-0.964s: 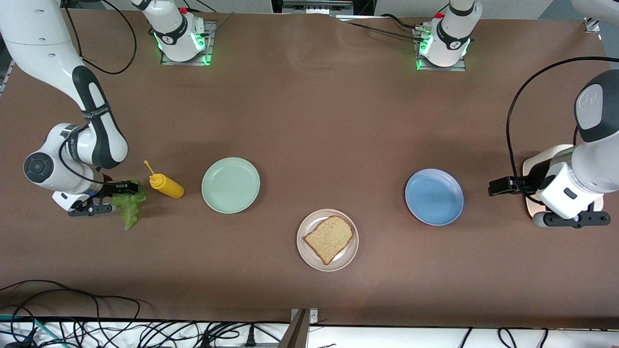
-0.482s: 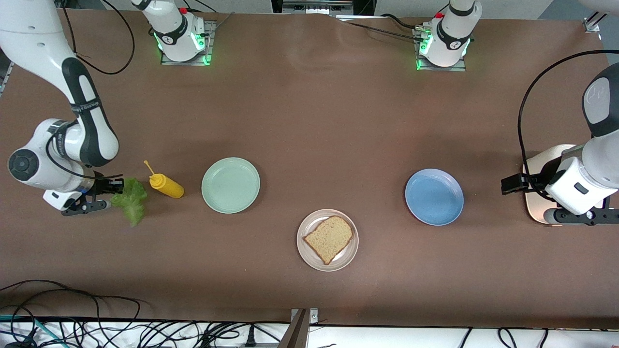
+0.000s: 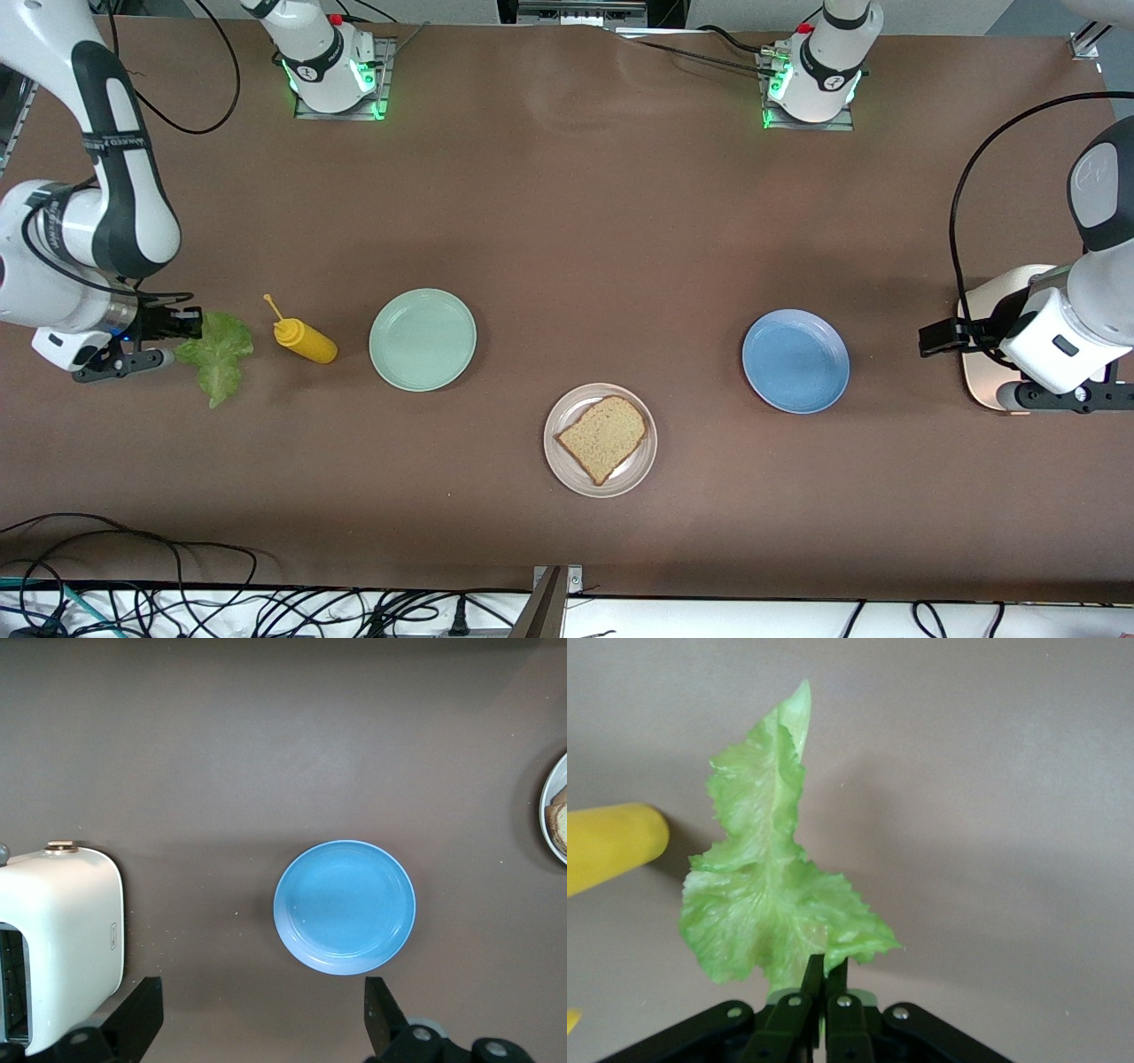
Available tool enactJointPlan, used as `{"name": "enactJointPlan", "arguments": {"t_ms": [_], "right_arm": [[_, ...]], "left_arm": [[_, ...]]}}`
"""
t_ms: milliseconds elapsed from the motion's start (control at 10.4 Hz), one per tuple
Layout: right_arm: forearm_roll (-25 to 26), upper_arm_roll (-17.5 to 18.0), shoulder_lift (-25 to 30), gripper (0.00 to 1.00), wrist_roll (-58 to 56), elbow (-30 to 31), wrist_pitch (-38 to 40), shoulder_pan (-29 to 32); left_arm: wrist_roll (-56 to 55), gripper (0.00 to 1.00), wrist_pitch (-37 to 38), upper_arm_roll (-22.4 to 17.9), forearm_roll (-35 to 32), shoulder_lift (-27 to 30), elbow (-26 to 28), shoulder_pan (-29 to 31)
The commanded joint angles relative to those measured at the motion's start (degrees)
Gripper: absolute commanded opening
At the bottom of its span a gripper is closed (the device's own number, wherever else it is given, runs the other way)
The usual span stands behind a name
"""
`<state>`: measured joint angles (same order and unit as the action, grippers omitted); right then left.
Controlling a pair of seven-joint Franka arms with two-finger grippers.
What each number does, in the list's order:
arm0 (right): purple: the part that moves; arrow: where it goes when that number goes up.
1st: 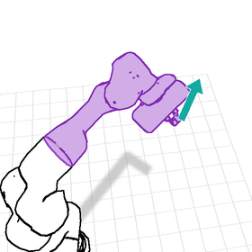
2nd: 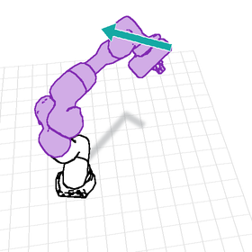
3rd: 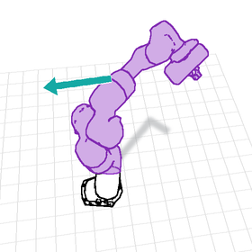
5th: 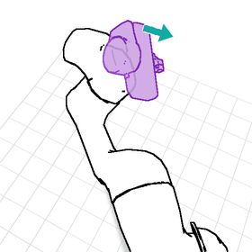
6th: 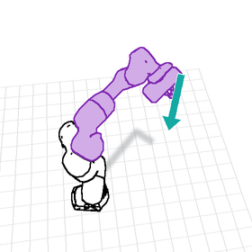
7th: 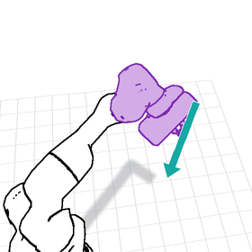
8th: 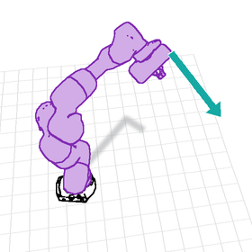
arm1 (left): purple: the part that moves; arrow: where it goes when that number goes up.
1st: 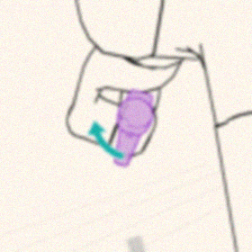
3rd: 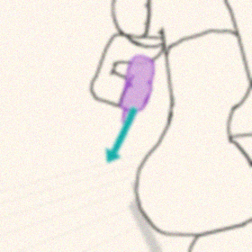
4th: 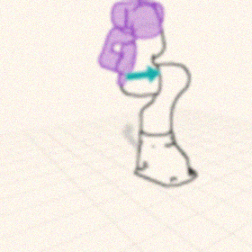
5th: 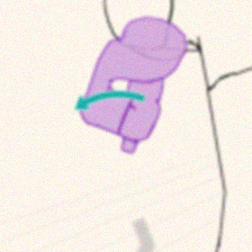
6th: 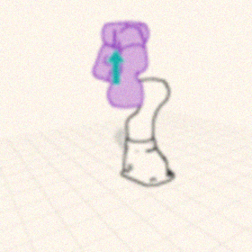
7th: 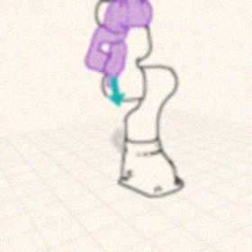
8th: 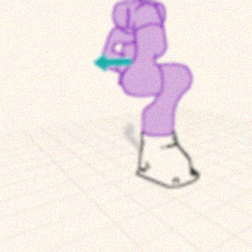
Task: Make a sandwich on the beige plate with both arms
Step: 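Lift the lettuce leaf off the table with the right gripper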
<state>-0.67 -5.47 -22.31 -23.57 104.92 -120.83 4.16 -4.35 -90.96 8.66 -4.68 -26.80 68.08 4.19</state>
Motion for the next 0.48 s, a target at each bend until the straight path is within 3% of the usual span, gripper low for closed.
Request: {"name": "enactJointPlan", "arguments": {"t_ms": [0,96,386], "right_arm": [[-0.6,1.7,5.7,0.0,-1.3,-0.2,6.6,0.9],[-0.7,2.7,8.1,0.0,-0.9,-0.6,9.4,0.9],[-8.1,3.5,9.2,0.0,0.8,-6.2,17.5,-0.2]], "left_arm": [[1.1,1.0,0.2,0.5,-2.0,1.7,2.0,0.5],[1.2,1.0,0.5,0.5,-2.0,1.7,2.0,0.6],[1.8,1.0,0.7,0.5,-2.0,1.7,2.0,1.3]]}}
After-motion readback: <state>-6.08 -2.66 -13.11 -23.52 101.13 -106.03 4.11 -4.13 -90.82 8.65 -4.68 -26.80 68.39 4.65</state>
